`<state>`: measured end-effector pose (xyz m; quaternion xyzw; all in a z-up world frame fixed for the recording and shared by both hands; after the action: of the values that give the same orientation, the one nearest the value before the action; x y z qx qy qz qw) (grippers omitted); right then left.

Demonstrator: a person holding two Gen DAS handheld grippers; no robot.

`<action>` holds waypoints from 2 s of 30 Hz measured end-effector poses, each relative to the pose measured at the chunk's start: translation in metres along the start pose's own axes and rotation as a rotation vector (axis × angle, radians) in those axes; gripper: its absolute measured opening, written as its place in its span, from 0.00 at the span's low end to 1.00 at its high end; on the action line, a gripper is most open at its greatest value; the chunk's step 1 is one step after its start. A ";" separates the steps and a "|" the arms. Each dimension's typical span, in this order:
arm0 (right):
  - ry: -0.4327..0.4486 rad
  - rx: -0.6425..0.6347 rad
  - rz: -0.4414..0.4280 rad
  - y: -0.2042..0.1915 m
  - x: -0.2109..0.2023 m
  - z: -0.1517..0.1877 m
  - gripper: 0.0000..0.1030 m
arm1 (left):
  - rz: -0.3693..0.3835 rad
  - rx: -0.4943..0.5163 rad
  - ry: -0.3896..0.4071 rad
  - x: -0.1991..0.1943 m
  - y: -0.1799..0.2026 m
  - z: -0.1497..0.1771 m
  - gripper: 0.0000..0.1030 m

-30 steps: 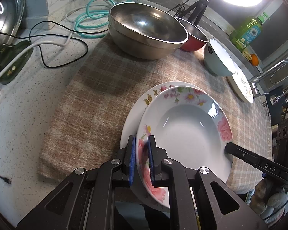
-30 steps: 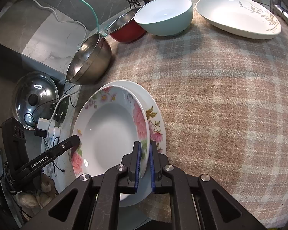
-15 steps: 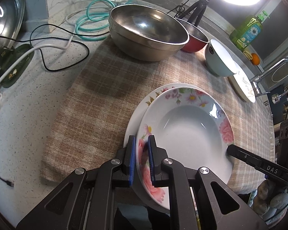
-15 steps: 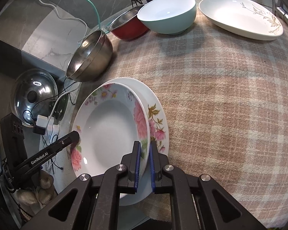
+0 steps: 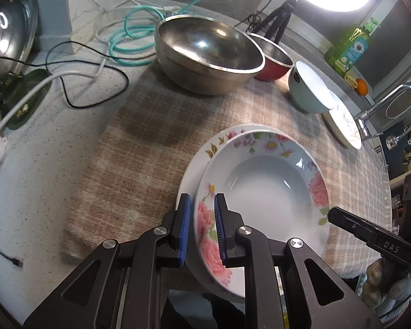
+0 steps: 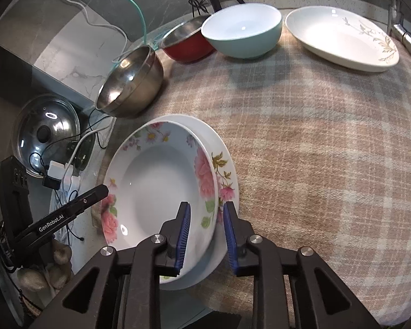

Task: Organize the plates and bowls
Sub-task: 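Move both open grippers to the rim of the white leaf-pattern plate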

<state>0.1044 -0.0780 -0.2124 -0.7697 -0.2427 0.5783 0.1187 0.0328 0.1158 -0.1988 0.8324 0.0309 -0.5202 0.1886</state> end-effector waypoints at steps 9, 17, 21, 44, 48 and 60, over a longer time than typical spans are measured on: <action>0.108 -0.005 0.026 0.015 -0.047 -0.002 0.25 | 0.036 0.006 0.032 -0.021 0.020 -0.001 0.15; 0.201 0.036 0.047 0.062 -0.093 0.000 0.25 | 0.106 0.039 0.081 -0.030 0.066 0.007 0.15; 0.252 0.082 0.046 0.094 -0.116 0.001 0.25 | 0.144 -0.004 0.078 -0.028 0.091 0.014 0.15; 0.255 0.059 0.054 0.227 -0.198 -0.011 0.25 | 0.108 0.025 0.072 -0.003 0.243 0.031 0.15; 0.276 0.079 0.025 0.236 -0.204 -0.018 0.25 | 0.086 0.082 0.057 0.000 0.263 0.013 0.15; 0.305 0.169 0.035 0.248 -0.194 -0.065 0.25 | 0.124 0.290 -0.005 0.044 0.310 -0.083 0.15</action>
<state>0.1834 -0.3822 -0.1462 -0.8400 -0.1590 0.4751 0.2083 0.2004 -0.1498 -0.1180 0.8499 -0.0966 -0.5086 0.0983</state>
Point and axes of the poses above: each gripper's, at about its wrist camera, not at the fingertips, and x roughly the way its jaws point, y to its right, z to its underside, the point moved 6 cm from there along x, roughly the way its jaws point
